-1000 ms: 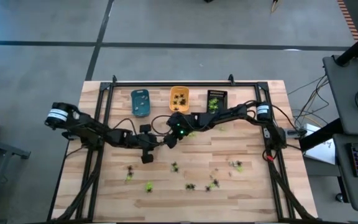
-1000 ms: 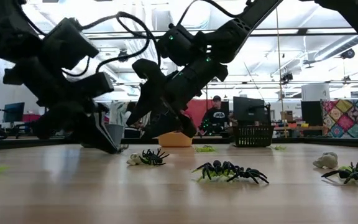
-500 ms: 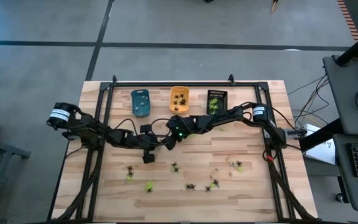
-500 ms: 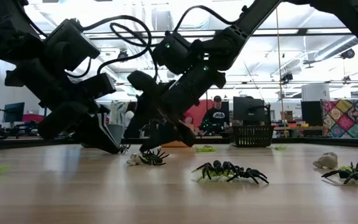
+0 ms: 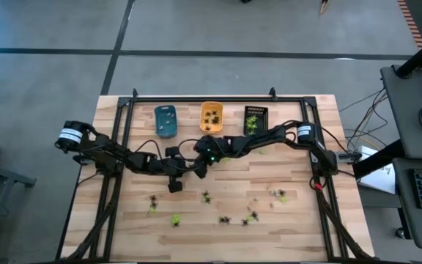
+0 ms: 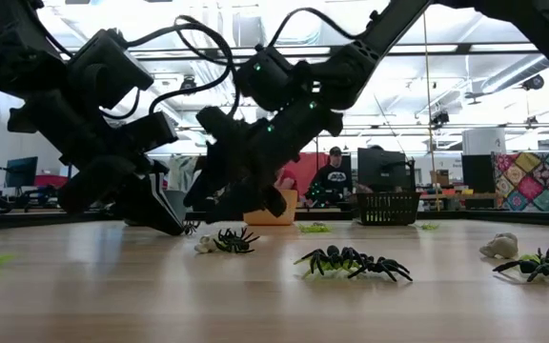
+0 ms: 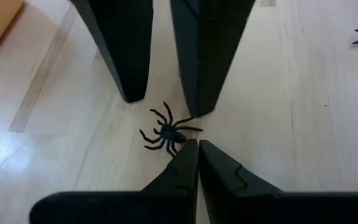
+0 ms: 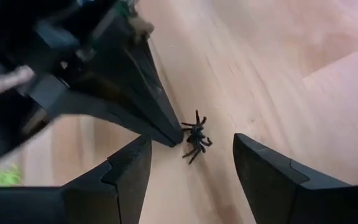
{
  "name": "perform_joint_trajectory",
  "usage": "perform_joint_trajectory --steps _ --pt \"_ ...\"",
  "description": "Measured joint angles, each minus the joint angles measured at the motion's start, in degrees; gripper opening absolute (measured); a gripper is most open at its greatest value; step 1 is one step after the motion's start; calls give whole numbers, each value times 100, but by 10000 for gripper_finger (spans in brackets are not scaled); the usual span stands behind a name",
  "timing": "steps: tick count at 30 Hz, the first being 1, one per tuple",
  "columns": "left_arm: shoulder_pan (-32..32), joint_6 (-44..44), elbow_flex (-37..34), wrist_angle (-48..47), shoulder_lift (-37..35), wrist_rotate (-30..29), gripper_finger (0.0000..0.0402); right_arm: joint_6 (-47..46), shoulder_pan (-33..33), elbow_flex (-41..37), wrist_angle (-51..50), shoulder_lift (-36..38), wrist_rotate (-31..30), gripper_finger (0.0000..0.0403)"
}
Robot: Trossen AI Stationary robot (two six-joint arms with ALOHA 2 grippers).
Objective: Sort Halloween decoration
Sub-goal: Put the black spider toy into the orange bin
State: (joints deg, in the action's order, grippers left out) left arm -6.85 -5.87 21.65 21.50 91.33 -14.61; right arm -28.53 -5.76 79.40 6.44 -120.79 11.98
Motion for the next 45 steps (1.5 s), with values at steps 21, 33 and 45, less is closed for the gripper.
perform_joint_trajectory --steps 21,33,45 --pt "0 41 -9 44 9 18 0 1929 17 -2 611 -328 320 137" --pt "0 42 -9 48 9 17 0 1562 -17 -2 601 -328 315 42" --pt "0 -10 -7 36 -127 52 17 1431 -36 -2 588 -328 300 9"
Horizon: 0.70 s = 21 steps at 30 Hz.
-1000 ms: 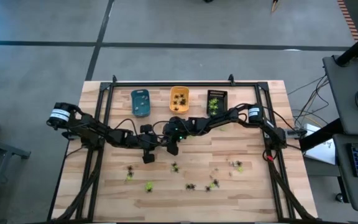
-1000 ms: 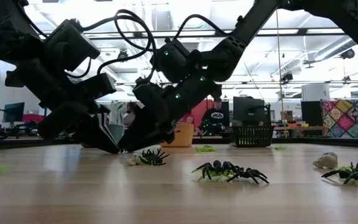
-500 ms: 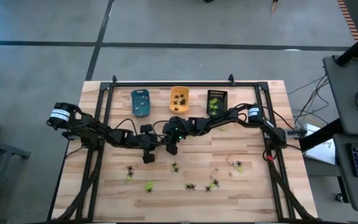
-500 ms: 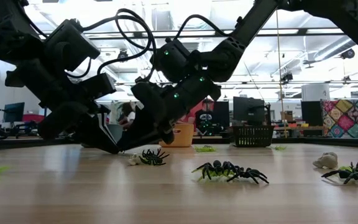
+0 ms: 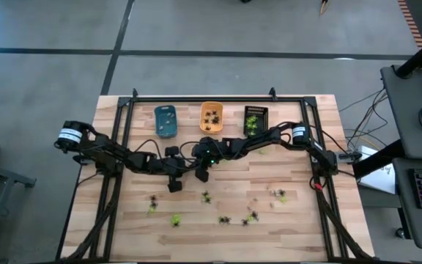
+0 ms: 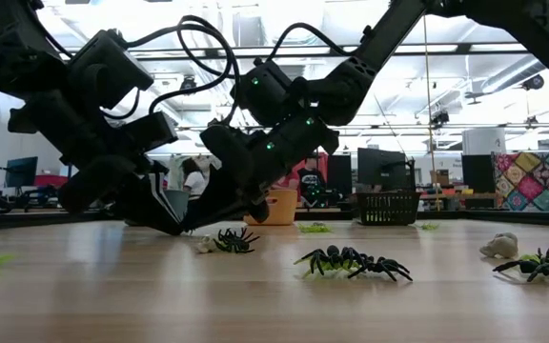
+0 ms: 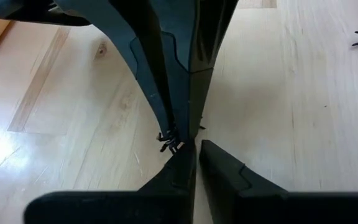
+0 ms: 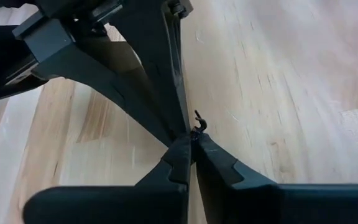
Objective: Sort Halloween decoration
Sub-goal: Put the black spider toy into the orange bin
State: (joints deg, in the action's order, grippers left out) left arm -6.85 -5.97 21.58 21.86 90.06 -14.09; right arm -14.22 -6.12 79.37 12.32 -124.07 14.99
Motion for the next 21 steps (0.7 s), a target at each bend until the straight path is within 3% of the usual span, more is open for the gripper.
perform_joint_trajectory --steps 11,18,21 --pt "-11 -122 -21 -1071 -795 17 98 -224 -134 -2 -441 217 41 9" --pt "-11 -233 -20 -1496 -1758 9 103 121 -323 -2 -1176 1100 -30 9" --pt "-9 -231 -17 -1544 -2113 1 100 327 -463 -2 -1567 1585 -514 9"
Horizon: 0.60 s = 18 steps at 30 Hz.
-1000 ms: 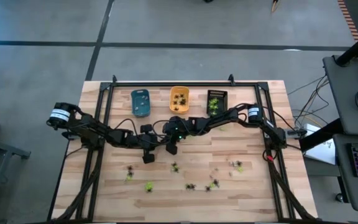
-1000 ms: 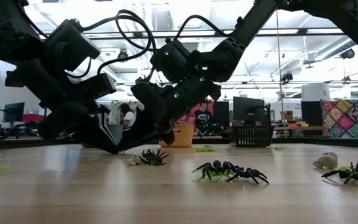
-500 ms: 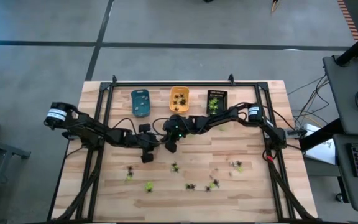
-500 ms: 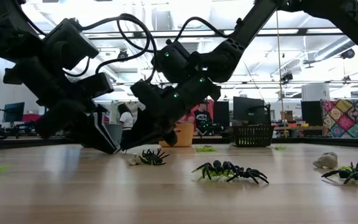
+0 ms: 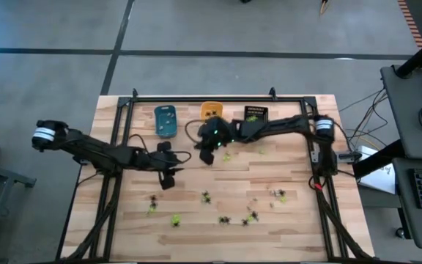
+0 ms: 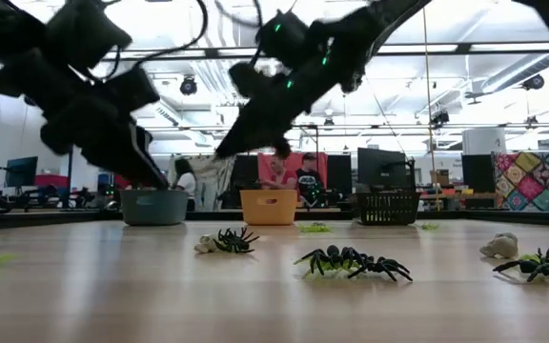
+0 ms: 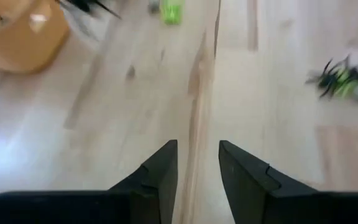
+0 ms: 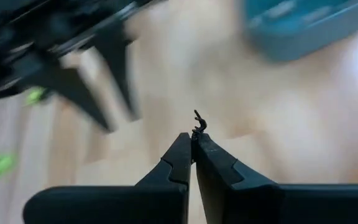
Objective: Sort Halloween decoration
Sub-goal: Put the black spider toy into the orange bin
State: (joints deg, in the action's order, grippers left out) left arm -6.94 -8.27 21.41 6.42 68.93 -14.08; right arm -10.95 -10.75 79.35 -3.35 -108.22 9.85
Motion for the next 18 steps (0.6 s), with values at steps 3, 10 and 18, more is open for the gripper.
perform_joint_trajectory --steps 3,10,18 --pt "0 0 4 -24 -288 -14 98 305 -208 0 -374 441 -763 9" --pt "2 -24 41 18 -690 -47 98 504 -1016 7 -731 739 -1447 9" --pt "2 -174 724 -903 -720 -150 98 341 -1689 0 -577 119 -1402 9"
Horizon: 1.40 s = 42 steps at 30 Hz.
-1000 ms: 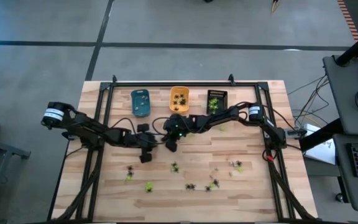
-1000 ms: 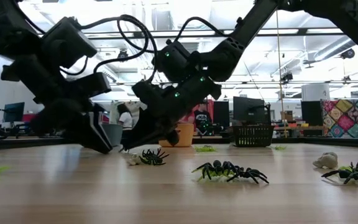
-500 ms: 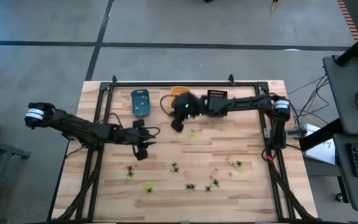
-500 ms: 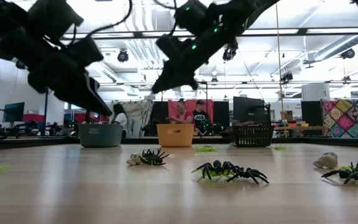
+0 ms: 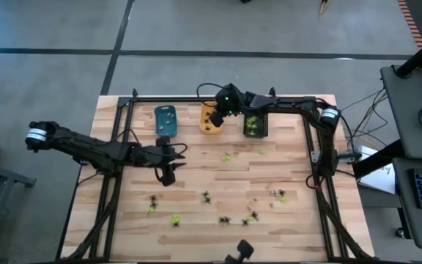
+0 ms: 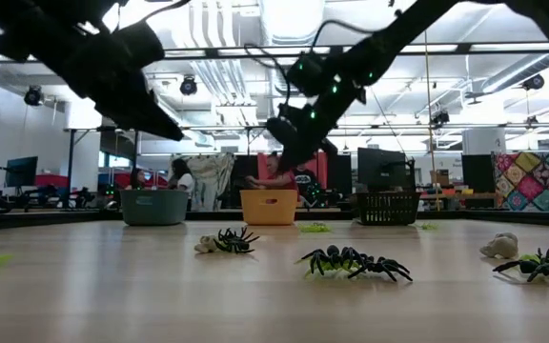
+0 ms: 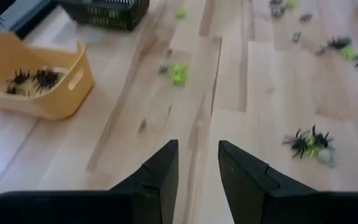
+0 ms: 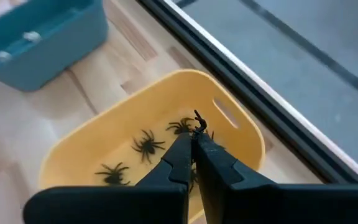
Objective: Sort Halloween decoration
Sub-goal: Put the black spider toy into the orange bin
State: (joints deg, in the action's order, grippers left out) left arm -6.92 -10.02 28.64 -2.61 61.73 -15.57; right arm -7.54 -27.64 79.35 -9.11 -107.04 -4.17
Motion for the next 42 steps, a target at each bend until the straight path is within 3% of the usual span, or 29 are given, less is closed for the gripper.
perform_joint_trajectory --steps 5,12,20,28,34,42 --pt "0 -262 545 -1282 38 -2 98 -97 -26 -2 79 -188 31 18" --pt "0 -935 925 -2618 80 68 97 -6 -26 -1 97 -189 146 73" --pt "-15 -1670 1182 -3504 109 986 97 84 -26 -2 90 -124 159 109" --pt "-109 -3401 1387 -4885 133 1570 107 108 184 0 -591 353 163 111" --pt "-444 -4839 1275 -5287 323 1811 131 137 579 -39 -1015 739 160 104" --pt "-1078 -5510 1343 -5173 1069 1784 155 219 1165 -57 -1022 838 161 98"
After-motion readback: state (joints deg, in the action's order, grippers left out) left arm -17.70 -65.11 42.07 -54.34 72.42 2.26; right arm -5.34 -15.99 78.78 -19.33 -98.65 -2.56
